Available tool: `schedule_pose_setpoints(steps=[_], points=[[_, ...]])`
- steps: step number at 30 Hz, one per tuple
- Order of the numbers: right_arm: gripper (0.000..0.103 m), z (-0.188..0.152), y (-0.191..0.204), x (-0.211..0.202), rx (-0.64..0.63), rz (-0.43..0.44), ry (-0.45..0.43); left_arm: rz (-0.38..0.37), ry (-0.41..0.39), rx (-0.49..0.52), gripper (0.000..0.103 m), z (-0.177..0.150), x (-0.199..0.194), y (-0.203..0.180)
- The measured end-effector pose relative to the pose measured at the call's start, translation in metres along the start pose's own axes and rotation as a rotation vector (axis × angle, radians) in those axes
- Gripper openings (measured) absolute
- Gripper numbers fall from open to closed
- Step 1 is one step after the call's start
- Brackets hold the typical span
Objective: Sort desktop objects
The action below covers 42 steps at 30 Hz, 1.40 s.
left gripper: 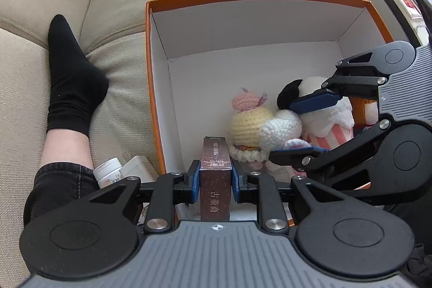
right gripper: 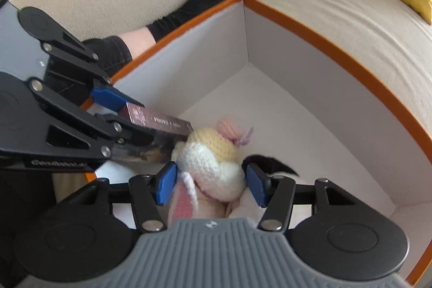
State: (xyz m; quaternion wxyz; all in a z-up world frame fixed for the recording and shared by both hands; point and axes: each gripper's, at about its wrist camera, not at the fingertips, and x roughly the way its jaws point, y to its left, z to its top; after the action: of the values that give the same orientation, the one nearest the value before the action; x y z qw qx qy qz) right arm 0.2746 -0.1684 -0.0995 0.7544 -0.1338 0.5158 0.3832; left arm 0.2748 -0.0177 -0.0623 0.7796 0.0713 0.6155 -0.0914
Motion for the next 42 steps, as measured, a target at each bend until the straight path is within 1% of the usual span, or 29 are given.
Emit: schedule_pose_setpoints(steps=[3, 5, 6, 7, 8, 11, 14, 17, 18, 19, 21, 24, 25, 27, 29, 30, 32, 33, 37, 40, 42], points=[[0.053, -0.014, -0.007, -0.009, 0.042, -0.01, 0.01, -0.003, -0.006, 0.0, 0.026, -0.001, 0.0, 0.0], [0.045, -0.024, -0.013, -0.017, 0.066, -0.009, 0.025, -0.011, -0.009, -0.003, 0.026, -0.002, 0.0, 0.001], [0.035, -0.029, -0.016, -0.017, 0.081, -0.01, 0.042, -0.012, -0.01, -0.003, 0.026, -0.002, 0.0, 0.001], [0.03, -0.029, -0.018, -0.014, 0.099, 0.01, 0.059, -0.013, -0.011, -0.006, 0.026, -0.002, 0.001, 0.002], [0.029, -0.031, -0.019, -0.014, 0.104, 0.024, 0.061, -0.014, -0.011, -0.01, 0.026, -0.002, 0.001, 0.002], [0.033, -0.03, -0.009, -0.02, 0.06, 0.013, 0.04, -0.017, -0.017, -0.019, 0.026, -0.003, 0.001, 0.003], [0.037, -0.025, 0.003, -0.039, -0.011, 0.003, 0.007, -0.013, -0.019, -0.021, 0.026, -0.003, 0.001, 0.002], [0.049, -0.014, 0.017, -0.048, -0.127, -0.016, -0.05, -0.009, -0.019, -0.022, 0.026, -0.003, 0.001, 0.002], [0.056, -0.011, 0.021, -0.048, -0.161, -0.028, -0.063, -0.008, -0.019, -0.023, 0.026, -0.003, 0.001, 0.002], [0.061, -0.009, 0.022, -0.044, -0.195, -0.045, -0.07, -0.009, -0.019, -0.024, 0.026, -0.003, 0.001, 0.002], [0.063, -0.004, 0.024, -0.028, -0.251, -0.068, -0.045, -0.011, -0.017, -0.028, 0.026, -0.003, 0.001, 0.004], [0.064, 0.002, 0.018, -0.001, -0.255, -0.049, 0.025, -0.006, -0.01, -0.03, 0.026, -0.003, 0.001, 0.004], [0.067, 0.002, 0.015, 0.003, -0.231, -0.015, 0.028, -0.004, -0.013, -0.027, 0.026, -0.003, 0.001, 0.004], [0.071, 0.003, 0.01, 0.008, -0.195, 0.011, 0.015, -0.002, -0.014, -0.025, 0.026, -0.004, 0.001, 0.003], [0.074, 0.001, 0.004, 0.011, -0.164, 0.041, 0.021, -0.003, -0.014, -0.026, 0.026, -0.003, 0.002, 0.004], [0.075, 0.001, 0.004, 0.014, -0.147, 0.052, 0.022, -0.004, -0.014, -0.026, 0.026, -0.003, 0.002, 0.004], [0.073, -0.001, 0.0, 0.013, -0.125, 0.064, 0.025, -0.003, -0.014, -0.026, 0.026, -0.003, 0.002, 0.004], [0.059, -0.001, -0.001, 0.013, -0.119, 0.041, 0.029, -0.002, -0.015, -0.025, 0.026, -0.003, 0.001, 0.004], [0.057, -0.007, -0.007, 0.01, -0.095, 0.043, 0.055, 0.002, -0.016, -0.023, 0.026, -0.002, 0.002, 0.003], [0.054, -0.011, -0.002, 0.012, -0.116, 0.008, 0.093, 0.006, -0.013, -0.022, 0.026, -0.002, 0.001, 0.002], [0.053, -0.013, -0.001, 0.01, -0.118, 0.003, 0.104, 0.011, -0.007, -0.014, 0.026, -0.003, 0.001, 0.001]])
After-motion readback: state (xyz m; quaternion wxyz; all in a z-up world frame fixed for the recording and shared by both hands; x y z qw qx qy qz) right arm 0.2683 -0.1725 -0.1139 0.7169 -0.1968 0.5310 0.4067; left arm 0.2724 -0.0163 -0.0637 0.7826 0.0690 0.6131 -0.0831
